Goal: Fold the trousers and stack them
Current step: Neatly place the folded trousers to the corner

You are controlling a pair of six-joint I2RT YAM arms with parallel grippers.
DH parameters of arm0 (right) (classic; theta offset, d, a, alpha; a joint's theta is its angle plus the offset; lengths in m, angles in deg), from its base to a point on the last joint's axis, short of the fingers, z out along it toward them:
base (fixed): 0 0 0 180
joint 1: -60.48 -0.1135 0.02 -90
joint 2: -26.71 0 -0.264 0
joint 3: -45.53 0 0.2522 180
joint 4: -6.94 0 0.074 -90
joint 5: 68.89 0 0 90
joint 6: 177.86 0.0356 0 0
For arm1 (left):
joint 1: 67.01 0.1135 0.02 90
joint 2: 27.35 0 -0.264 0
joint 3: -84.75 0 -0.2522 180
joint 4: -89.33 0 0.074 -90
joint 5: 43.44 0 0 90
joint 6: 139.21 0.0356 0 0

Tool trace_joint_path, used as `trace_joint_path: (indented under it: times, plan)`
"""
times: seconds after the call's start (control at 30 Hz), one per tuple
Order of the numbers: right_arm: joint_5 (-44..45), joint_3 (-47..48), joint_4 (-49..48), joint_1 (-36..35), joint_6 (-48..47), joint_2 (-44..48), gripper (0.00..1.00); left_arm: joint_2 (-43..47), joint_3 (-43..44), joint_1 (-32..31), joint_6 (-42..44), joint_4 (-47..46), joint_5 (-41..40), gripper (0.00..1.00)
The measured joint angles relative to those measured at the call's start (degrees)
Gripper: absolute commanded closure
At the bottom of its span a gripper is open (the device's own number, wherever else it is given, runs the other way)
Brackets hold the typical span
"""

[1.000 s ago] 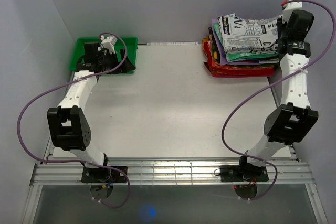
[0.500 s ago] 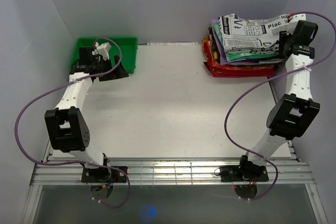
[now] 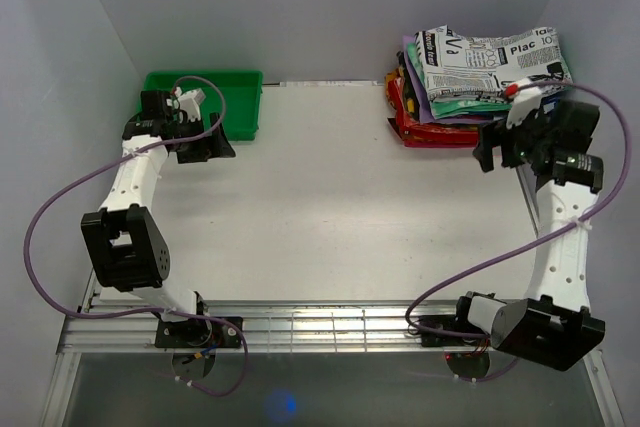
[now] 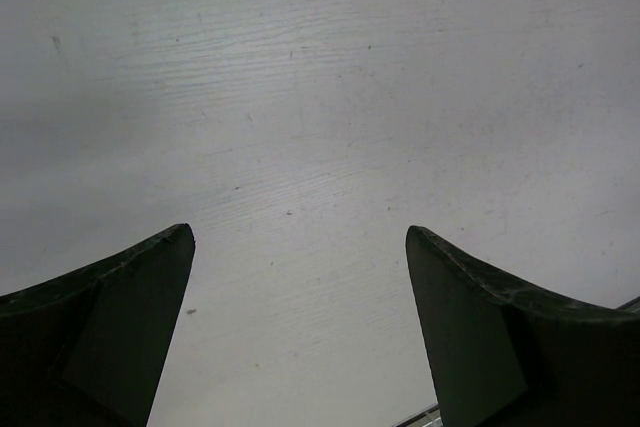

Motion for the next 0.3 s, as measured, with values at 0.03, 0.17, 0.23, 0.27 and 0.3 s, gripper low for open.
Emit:
trace_joint_path:
  times: [0.03, 0.17, 0.23, 0.27, 0.3]
  plan:
    - [-1.0, -4.1, 0.6, -0.4, -0.7, 1.9, 0.1, 0.1, 0.0, 0.0, 0.6, 0.7, -0.7, 0.02]
    - [-2.4, -16.5, 4.8, -2.5, -3.0, 5.4, 0.1, 1.9, -1.5, 0.0, 3.3, 2.4, -2.6, 0.02]
    - [-2.3, -20.8, 6.1, -4.0, -3.8, 6.2, 0.1, 4.3, -3.3, 0.0, 4.4, 2.8, -3.0, 0.02]
    - [-2.1, -22.3, 6.4, -4.8, -4.2, 6.6, 0.1, 5.7, -4.2, 0.0, 4.7, 3.0, -3.1, 0.02]
    - [-1.9, -23.3, 6.9, -5.7, -4.3, 7.2, 0.1, 6.8, -4.9, 0.0, 5.0, 3.4, -3.2, 0.02]
